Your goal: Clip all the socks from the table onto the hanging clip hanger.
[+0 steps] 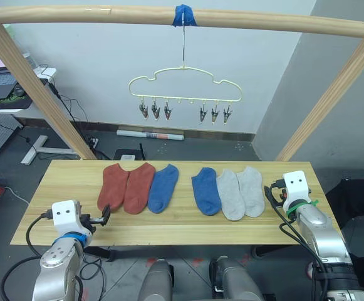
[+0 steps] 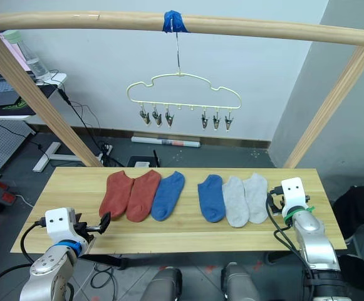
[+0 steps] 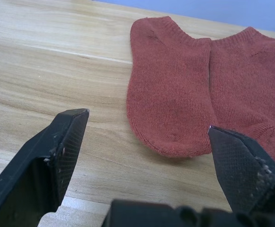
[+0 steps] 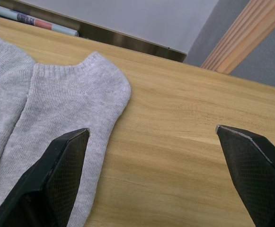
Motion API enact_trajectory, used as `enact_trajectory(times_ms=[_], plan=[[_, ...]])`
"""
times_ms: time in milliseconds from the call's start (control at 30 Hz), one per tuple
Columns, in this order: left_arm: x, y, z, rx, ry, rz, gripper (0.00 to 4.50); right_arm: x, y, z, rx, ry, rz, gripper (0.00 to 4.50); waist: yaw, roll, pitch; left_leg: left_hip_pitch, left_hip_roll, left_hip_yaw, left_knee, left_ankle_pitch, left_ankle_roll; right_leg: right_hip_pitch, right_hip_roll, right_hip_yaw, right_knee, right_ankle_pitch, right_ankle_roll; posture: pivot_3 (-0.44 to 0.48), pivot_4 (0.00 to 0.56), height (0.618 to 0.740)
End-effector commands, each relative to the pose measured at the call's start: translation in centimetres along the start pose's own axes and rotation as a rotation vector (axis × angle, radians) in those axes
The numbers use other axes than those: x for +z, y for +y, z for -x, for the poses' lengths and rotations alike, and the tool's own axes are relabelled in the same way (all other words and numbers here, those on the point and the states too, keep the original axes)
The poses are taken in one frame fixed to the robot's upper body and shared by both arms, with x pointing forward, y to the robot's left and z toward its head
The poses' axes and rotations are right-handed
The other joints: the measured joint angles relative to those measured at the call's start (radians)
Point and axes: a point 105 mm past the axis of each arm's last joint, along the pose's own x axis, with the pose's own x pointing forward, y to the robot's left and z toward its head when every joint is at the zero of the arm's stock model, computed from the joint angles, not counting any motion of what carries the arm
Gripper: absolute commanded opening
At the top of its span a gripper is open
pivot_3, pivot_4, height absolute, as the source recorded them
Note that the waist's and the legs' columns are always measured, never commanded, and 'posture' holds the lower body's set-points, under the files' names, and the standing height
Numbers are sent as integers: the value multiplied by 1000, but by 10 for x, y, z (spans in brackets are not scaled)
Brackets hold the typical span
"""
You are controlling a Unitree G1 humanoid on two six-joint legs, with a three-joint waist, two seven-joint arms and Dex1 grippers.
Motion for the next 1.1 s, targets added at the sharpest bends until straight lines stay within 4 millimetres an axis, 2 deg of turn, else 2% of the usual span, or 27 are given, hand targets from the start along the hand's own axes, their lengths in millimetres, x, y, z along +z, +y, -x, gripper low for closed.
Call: enact_trajectory(times_ms=[33, 233, 733, 967, 1100], plan=[[6, 7, 3, 5, -29, -18, 4474, 14, -4, 1, -14, -53, 11, 4500, 0, 0, 0, 0, 0, 0, 0, 0, 0, 0, 0, 0, 0, 0, 0, 88, 156, 740], [5, 16, 7, -5, -42, 4, 4474, 13, -5, 2, -16, -53, 12, 4500, 0, 0, 0, 0, 0, 0, 0, 0, 0, 0, 0, 0, 0, 0, 0, 87, 159, 740], [13, 18, 7, -33, -76, 17, 4474, 14, -3, 4, -12, -58, 17, 4500, -1, 0, 0, 0, 0, 0, 0, 0, 0, 0, 0, 0, 0, 0, 0, 77, 172, 740], [53, 11, 10, -88, -219, -3, 4474, 33, 3, 6, 47, -133, 83, 4500, -1, 0, 0, 0, 0, 0, 0, 0, 0, 0, 0, 1, 0, -2, -3, 75, 187, 740], [92, 2, 9, -131, -339, 17, 4474, 83, 35, 20, 289, -328, 30, 4500, -1, 0, 0, 0, 1, 0, 0, 0, 0, 0, 1, 0, 1, -2, -4, 69, 195, 740]])
